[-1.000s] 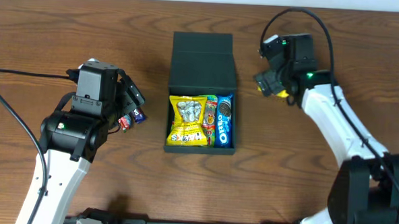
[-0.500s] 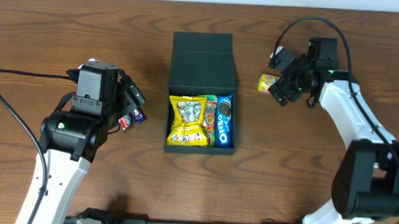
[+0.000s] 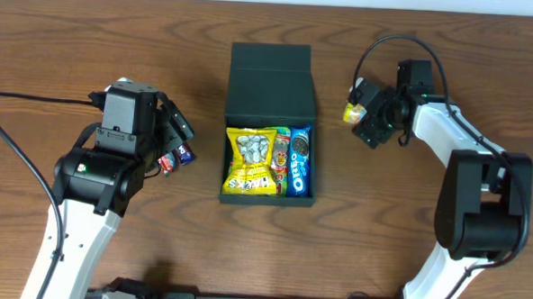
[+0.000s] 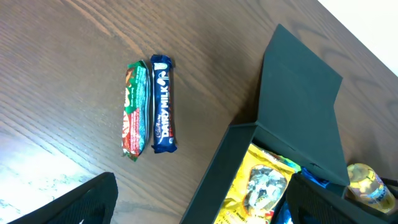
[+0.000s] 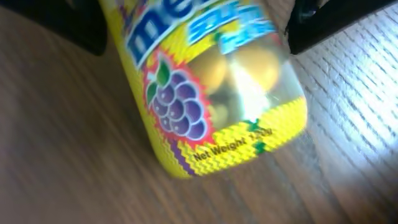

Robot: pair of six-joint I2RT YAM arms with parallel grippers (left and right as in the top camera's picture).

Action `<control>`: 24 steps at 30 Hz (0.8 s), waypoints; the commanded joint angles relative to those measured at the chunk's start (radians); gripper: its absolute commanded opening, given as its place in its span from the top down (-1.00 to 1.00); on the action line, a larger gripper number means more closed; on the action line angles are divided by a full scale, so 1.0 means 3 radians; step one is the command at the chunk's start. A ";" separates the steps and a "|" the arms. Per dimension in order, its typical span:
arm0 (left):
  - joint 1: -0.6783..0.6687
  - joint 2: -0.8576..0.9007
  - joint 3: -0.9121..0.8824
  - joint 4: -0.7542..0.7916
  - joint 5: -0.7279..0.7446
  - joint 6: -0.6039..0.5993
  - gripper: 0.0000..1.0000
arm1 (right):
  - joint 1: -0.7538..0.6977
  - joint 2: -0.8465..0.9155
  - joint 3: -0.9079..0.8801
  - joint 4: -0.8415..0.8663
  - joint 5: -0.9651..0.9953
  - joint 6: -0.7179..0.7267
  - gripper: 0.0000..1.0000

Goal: Pack container
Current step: 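Reach right gripper to the yellow Mentos bottle and grasp it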

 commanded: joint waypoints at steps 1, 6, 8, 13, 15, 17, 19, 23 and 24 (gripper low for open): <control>0.0010 0.0019 -0.0033 0.0000 -0.0020 0.0011 -0.76 | -0.0020 0.0028 0.0003 0.0001 -0.0064 0.0050 -0.34; 0.0010 0.0019 -0.0033 0.0001 -0.0020 0.0011 -0.76 | -0.0004 0.0028 0.0003 0.0000 -0.0078 0.0366 -0.13; 0.0010 0.0019 -0.0033 0.0001 -0.0020 0.0011 -0.76 | 0.0011 0.0028 0.0003 0.0001 -0.0130 0.0473 -0.09; 0.0010 0.0019 -0.0033 -0.0001 -0.0020 0.0011 -0.76 | 0.0092 -0.0027 0.0017 0.0099 -0.0404 0.1142 0.31; 0.0010 0.0019 -0.0033 -0.0001 -0.0020 0.0011 -0.76 | 0.0125 -0.0088 0.0029 0.0168 -0.0500 0.1569 0.38; 0.0010 0.0019 -0.0033 -0.0001 -0.0020 0.0013 -0.75 | 0.0170 -0.0223 0.0080 0.0174 -0.0608 0.2125 0.43; 0.0010 0.0019 -0.0032 -0.0005 -0.0020 0.0013 -0.76 | 0.0210 -0.0403 0.0135 0.0139 -0.0738 0.2655 0.57; 0.0010 0.0019 -0.0033 -0.0028 -0.0020 0.0013 -0.76 | 0.0354 -0.0907 0.0164 -0.0089 -0.1029 0.3380 0.69; 0.0010 0.0019 -0.0033 -0.0031 -0.0020 0.0013 -0.76 | 0.0411 -0.1015 0.0164 -0.0161 -0.1025 0.3487 0.71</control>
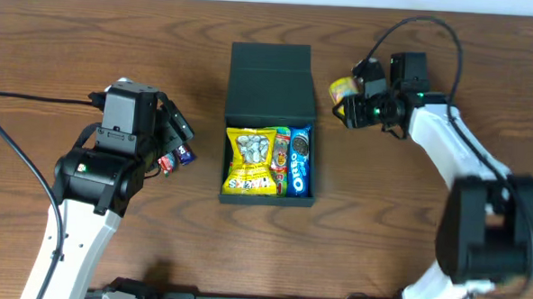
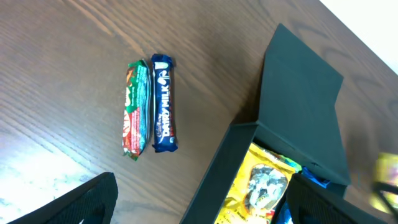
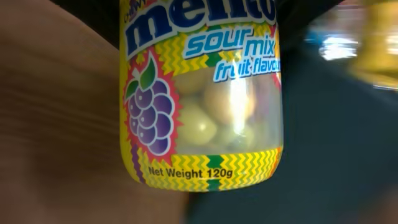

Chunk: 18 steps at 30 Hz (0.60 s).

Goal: Pack container
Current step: 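Reach right gripper to the yellow Mentos bottle and grasp it, then place the Mentos bottle into the box and withdraw right gripper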

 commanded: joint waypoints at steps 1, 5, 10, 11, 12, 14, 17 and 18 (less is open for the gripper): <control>0.0010 0.0019 -0.0033 -0.0017 -0.0020 0.0014 -0.76 | 0.0206 -0.0542 0.0155 -0.0137 -0.0336 0.0837 0.76; 0.0010 0.0019 -0.0032 -0.0022 -0.0008 0.0013 -0.76 | 0.0638 -0.0879 0.0155 -0.0497 -0.0158 0.1190 0.75; 0.0010 0.0019 -0.0033 -0.0038 0.0017 0.0013 -0.76 | 0.1169 -0.0874 0.0111 -0.0881 0.0505 0.1850 0.78; 0.0010 0.0019 -0.0033 -0.0051 0.0017 0.0013 -0.76 | 0.1261 -0.0855 0.0079 -0.0907 0.0593 0.1957 0.83; 0.0010 0.0019 -0.0033 -0.0069 0.0015 0.0013 -0.76 | 0.1358 -0.0830 0.0037 -0.0913 0.0706 0.2085 0.86; 0.0010 0.0019 -0.0033 -0.0111 0.0015 0.0014 -0.76 | 0.1507 -0.0771 -0.0036 -0.0912 0.0960 0.2310 0.84; 0.0010 0.0019 -0.0033 -0.0169 0.0015 0.0014 -0.76 | 0.1633 -0.0649 -0.0069 -0.0886 0.1114 0.2413 0.70; 0.0010 0.0019 -0.0032 -0.0184 0.0015 0.0014 -0.76 | 0.1654 -0.0605 -0.0069 -0.0879 0.1111 0.2415 0.56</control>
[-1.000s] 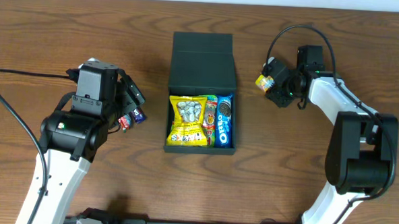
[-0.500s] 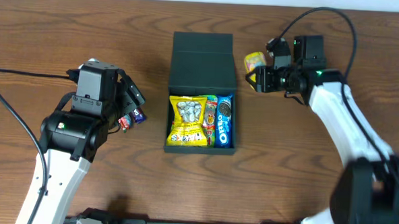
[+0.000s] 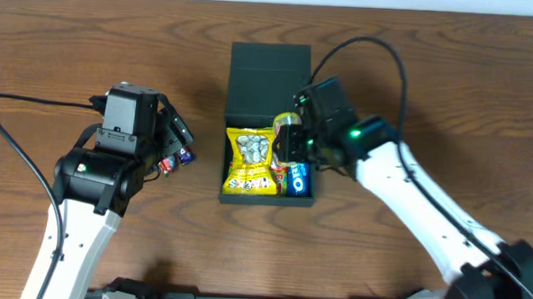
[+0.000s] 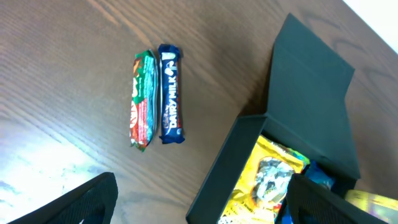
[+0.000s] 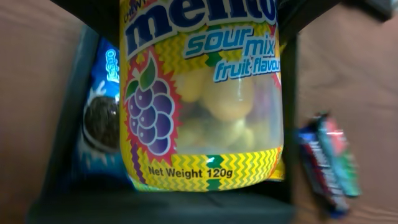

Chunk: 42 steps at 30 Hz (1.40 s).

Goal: Pack container
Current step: 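Place the Mentos bottle into the box and withdraw right gripper, then grasp the blue Dairy Milk bar with the left gripper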

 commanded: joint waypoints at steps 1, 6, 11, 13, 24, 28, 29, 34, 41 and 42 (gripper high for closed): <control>0.0010 0.0019 -0.0033 -0.0051 0.0003 0.0014 -0.76 | 0.0089 0.0137 -0.0018 0.0037 0.0300 0.0304 0.30; 0.0010 0.0019 -0.0033 -0.0056 0.0001 0.0014 -0.76 | 0.0128 0.0261 -0.0018 0.0010 0.0272 0.0300 -0.53; 0.0010 0.0019 -0.0033 -0.0053 -0.0010 0.0015 -0.78 | 0.0052 0.0135 0.0031 0.0008 0.0217 0.0217 -0.72; 0.0011 0.0019 -0.0033 -0.0053 -0.0024 0.0017 -0.81 | 0.0024 0.0010 0.0046 0.0008 0.0196 0.0134 -0.71; 0.0010 0.0427 -0.0118 0.0052 -0.0384 0.0123 -0.80 | -0.0477 -0.0635 0.0052 -0.0047 0.0734 -0.0076 -0.78; 0.0011 0.0856 -0.0231 0.0362 -0.0308 0.0050 -0.73 | -0.0655 -0.0632 0.0050 -0.0214 0.0734 -0.0097 -0.72; 0.0011 0.0942 -0.0233 0.0402 -0.0277 0.0003 -0.69 | -0.0679 -0.0632 0.0050 -0.0242 0.0734 -0.0135 -0.71; 0.0011 0.1432 -0.0233 0.0670 -0.0130 -0.0402 -0.59 | -0.0757 -0.0632 0.0050 -0.0355 0.0736 -0.0271 -0.70; 0.0011 0.1878 -0.0233 0.0942 -0.0107 -0.0514 -0.54 | -0.0774 -0.0632 0.0050 -0.0402 0.0779 -0.0389 -0.70; 0.0011 0.1923 -0.0233 0.0964 -0.0106 -0.0515 -0.54 | -0.0774 -0.0632 0.0048 -0.0403 0.0795 -0.0389 -0.70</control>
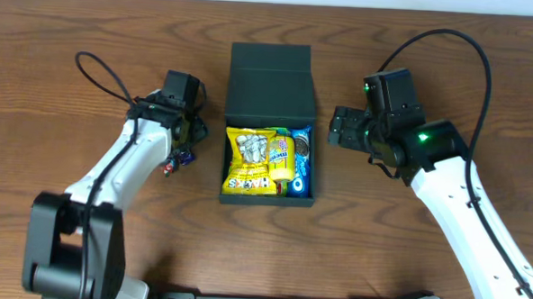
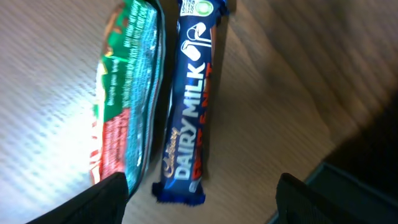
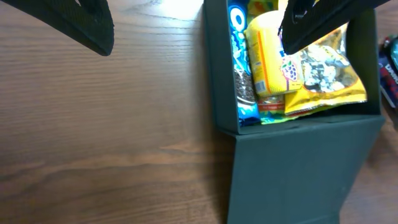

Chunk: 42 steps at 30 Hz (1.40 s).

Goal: Pack container
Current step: 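Grasp the blue Dairy Milk bar with the left gripper, then place the Dairy Milk bar into the box and withdraw left gripper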

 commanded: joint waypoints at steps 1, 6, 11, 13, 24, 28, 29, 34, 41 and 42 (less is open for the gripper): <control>0.0011 0.0158 -0.0004 0.0047 0.0013 -0.0088 -0.52 | -0.0031 -0.0003 0.0036 -0.0011 0.0095 -0.0102 -0.70; 0.0013 0.0333 -0.0004 0.0139 0.0037 -0.0187 -0.46 | -0.0031 -0.0003 0.0036 -0.0011 0.0095 -0.0123 -0.70; 0.0022 0.0497 -0.0004 0.0267 0.0050 -0.0187 -0.37 | -0.0031 -0.0003 0.0036 -0.0031 0.0097 -0.0150 -0.70; 0.0046 0.0572 -0.0004 0.0329 0.0081 -0.0186 -0.32 | -0.0031 -0.0003 0.0036 -0.0052 0.0097 -0.0156 -0.71; 0.0170 0.0703 -0.0003 0.0360 0.0286 -0.0116 0.38 | -0.0031 -0.0003 0.0034 -0.0070 0.0136 -0.0200 -0.72; 0.0160 0.0697 0.0003 0.0345 0.0406 -0.0081 0.65 | -0.0034 -0.0003 0.0036 -0.0069 0.0207 -0.0201 -0.74; 0.0160 0.0688 0.0006 0.0340 0.0436 -0.0080 0.73 | -0.0037 -0.0003 0.0036 -0.0069 0.0251 -0.0200 -0.74; 0.0128 0.0502 0.0057 0.0251 0.0521 -0.0018 0.88 | -0.0175 -0.0004 0.0036 -0.0081 0.0355 -0.0198 -0.75; -0.0229 -0.0261 0.0142 0.0237 0.0223 0.0256 0.89 | -0.0481 -0.0004 0.0036 -0.0172 0.0340 -0.0197 -0.77; -0.0322 -0.0384 0.0148 0.0237 0.0121 0.0285 0.88 | -0.0512 -0.0004 0.0036 -0.0188 0.0340 -0.0197 -0.77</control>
